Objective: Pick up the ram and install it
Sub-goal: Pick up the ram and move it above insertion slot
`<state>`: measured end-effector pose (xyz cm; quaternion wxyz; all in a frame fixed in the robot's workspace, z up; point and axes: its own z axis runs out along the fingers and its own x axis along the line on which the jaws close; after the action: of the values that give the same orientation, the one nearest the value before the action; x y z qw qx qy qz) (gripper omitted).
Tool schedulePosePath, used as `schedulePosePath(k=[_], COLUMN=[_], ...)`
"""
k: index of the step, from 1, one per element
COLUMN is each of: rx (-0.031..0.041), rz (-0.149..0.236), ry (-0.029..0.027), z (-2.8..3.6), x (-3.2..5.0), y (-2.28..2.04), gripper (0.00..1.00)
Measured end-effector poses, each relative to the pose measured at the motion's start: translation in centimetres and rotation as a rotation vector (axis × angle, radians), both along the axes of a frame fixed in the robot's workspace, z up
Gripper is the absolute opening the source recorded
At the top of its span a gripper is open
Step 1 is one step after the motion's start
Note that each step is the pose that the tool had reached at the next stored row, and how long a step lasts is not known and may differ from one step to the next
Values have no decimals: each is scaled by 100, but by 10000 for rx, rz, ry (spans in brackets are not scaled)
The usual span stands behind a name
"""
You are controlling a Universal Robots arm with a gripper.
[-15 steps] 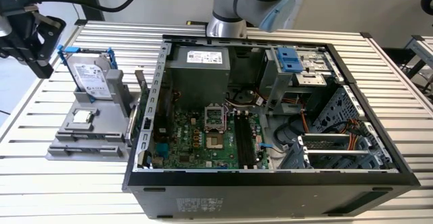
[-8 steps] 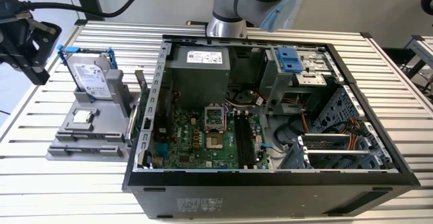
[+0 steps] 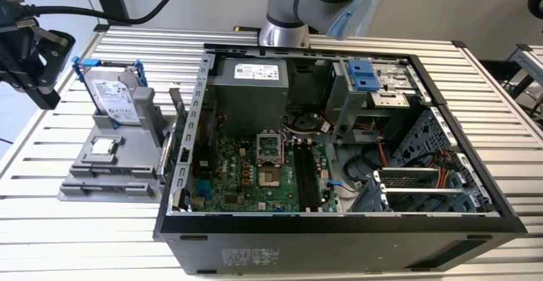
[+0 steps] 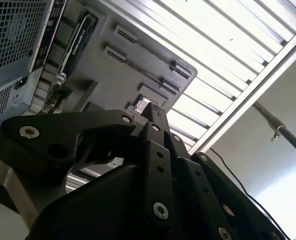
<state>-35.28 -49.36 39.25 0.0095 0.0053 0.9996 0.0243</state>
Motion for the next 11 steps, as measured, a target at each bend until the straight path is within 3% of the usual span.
schedulePosePath(k=[11], rx=[0], rz=[68], ry=[-1], z=[0], x=[0], y=[1], gripper=[0])
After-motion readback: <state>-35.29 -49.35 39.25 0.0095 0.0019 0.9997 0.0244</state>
